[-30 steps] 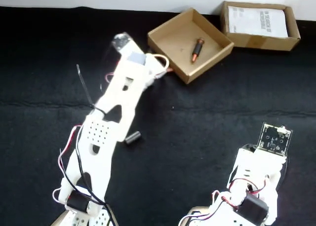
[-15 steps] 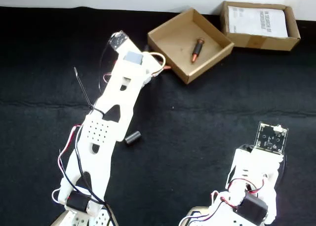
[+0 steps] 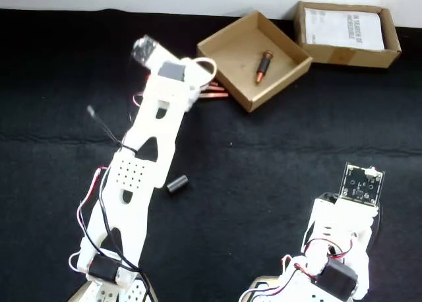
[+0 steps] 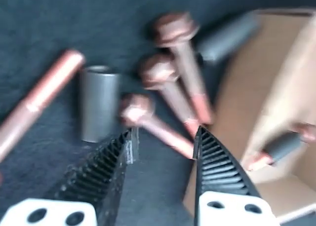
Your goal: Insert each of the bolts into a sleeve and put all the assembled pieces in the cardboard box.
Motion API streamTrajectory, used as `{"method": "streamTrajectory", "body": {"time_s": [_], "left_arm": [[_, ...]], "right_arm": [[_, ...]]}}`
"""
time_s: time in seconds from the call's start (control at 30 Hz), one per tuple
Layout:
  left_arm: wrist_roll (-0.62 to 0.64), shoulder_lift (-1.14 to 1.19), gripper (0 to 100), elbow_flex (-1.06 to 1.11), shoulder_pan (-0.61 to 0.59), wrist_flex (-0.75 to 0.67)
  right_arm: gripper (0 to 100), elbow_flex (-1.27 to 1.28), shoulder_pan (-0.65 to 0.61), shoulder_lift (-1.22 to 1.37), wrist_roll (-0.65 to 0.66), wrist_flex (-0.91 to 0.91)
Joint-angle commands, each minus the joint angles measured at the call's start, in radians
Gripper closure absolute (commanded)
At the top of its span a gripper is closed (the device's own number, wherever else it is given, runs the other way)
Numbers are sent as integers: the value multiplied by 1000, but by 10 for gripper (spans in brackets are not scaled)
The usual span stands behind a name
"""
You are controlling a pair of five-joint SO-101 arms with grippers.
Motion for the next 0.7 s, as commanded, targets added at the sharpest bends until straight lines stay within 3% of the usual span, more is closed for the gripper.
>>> {"method": "streamTrajectory", "body": {"time_s": [0.0,0.4,0.57,0.67], "left_arm": [[12,-21,800,42,22,-9],[29,96,809,7,-50,-137],[-54,97,1000,7,-50,-135],[-66,96,992,7,-50,-123]], "right_arm": [[992,-2,-10,-10,11,-1],[992,-2,-2,-10,11,2],[992,-4,-5,-10,11,2],[992,-4,-7,-10,11,2]]}}
